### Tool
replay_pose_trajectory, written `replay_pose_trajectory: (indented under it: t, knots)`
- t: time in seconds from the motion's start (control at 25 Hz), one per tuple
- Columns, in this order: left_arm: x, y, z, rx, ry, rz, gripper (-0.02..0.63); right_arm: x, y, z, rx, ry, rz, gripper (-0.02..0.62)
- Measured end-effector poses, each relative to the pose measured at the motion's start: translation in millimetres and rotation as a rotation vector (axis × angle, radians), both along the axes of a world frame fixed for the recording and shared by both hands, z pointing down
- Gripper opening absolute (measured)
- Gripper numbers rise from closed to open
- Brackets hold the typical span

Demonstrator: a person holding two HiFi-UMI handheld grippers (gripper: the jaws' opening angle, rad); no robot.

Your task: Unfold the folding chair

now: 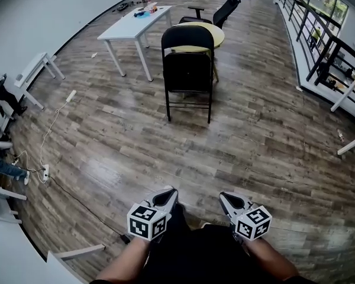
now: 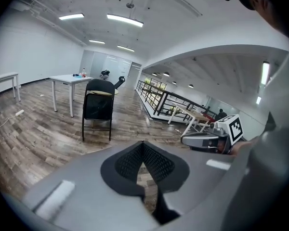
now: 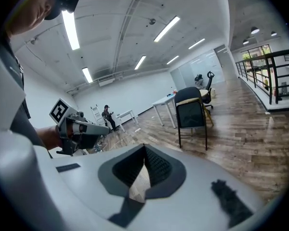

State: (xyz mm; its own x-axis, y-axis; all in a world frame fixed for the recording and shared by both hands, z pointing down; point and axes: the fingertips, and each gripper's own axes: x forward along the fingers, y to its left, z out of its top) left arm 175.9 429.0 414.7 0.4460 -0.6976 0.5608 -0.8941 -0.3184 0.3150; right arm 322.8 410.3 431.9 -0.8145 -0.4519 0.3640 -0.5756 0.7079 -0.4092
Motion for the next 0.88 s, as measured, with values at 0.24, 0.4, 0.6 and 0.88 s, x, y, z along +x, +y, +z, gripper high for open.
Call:
replay_pose_trajectory:
  t: [0.24,0.4,0.6,0.88]
  knots:
    - [-36,-54,12,0.001,0.025,0.021,0.008,-32,-47,6,-0.015,0.034,0.038,0.005]
    - [-74,-93,12,0.012,0.032,0.021,0.008,-69,-83,3,-0.046,0.028,0.052,0.005]
    - [-127,-132,14,0.015,0.078,0.0,0.008,-121,-124,1,-0.056,0.056,0.04,0.005]
    - [-204,-172,13,0.021,0.099,-0.032,0.008,-192,-172,-8,-0.049,0.094,0.016,0.005]
